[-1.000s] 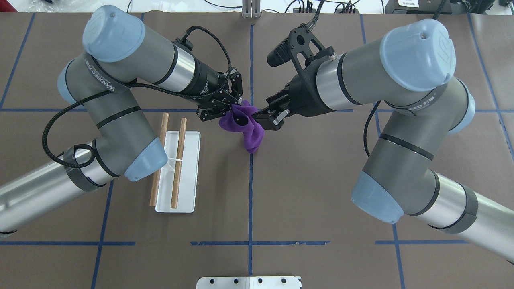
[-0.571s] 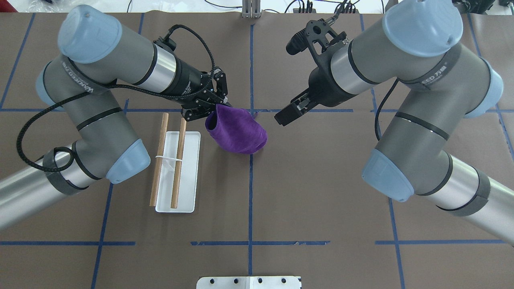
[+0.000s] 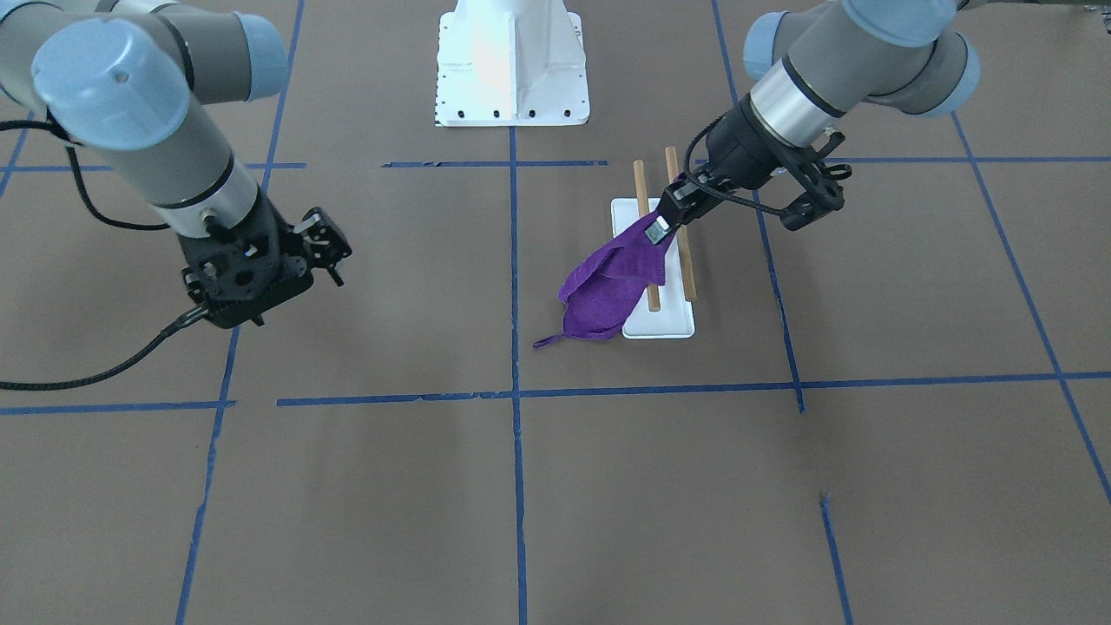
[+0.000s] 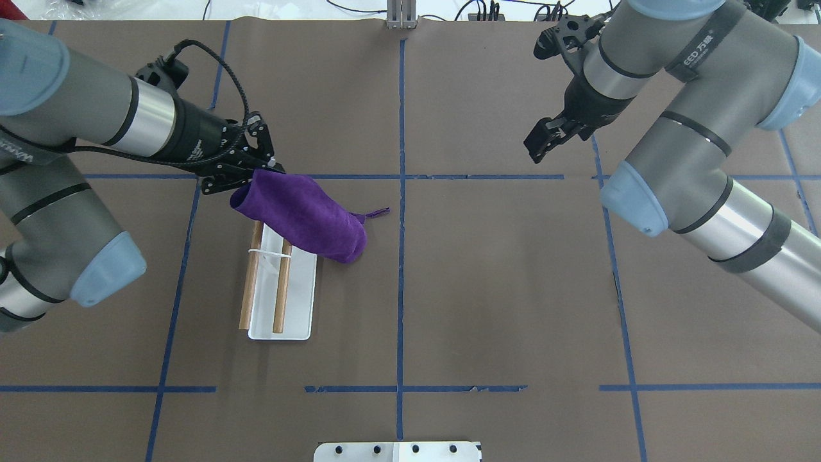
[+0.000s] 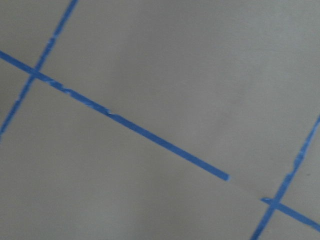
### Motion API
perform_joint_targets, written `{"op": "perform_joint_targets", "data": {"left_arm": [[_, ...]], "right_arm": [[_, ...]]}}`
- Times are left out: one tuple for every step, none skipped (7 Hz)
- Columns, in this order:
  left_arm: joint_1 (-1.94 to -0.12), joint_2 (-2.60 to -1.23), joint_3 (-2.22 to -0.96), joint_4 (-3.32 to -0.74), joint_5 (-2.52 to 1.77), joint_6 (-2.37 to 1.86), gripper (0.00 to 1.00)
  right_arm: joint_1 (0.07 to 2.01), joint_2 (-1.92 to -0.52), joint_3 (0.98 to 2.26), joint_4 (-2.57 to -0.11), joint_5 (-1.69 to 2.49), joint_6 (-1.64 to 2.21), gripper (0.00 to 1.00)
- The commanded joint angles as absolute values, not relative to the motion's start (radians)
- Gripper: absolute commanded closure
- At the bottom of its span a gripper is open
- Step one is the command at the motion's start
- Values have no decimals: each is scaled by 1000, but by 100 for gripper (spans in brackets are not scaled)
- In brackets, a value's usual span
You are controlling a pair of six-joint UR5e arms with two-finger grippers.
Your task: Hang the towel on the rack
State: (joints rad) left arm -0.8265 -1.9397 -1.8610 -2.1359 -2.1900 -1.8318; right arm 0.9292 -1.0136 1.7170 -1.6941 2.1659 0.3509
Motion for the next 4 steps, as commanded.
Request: {"op": "perform_joint_targets", "data": {"left_arm": [[-841, -1795, -1867, -2140, -2183, -1662, 100], [-850, -1780, -1859, -2140, -2178, -1629, 100], [-863, -1760, -1858, -2140, -2178, -1608, 100], [-874, -1725, -1858, -2143, -2178, -1536, 100]], "right_arm": [[1059, -1038, 1561, -1698, 2168, 69, 0], [1107, -1075, 1554, -1698, 2169, -19, 0], [1141, -1094, 1552, -1701, 2169, -93, 0], [1156, -1107, 1551, -1701, 2169, -106, 0]]}}
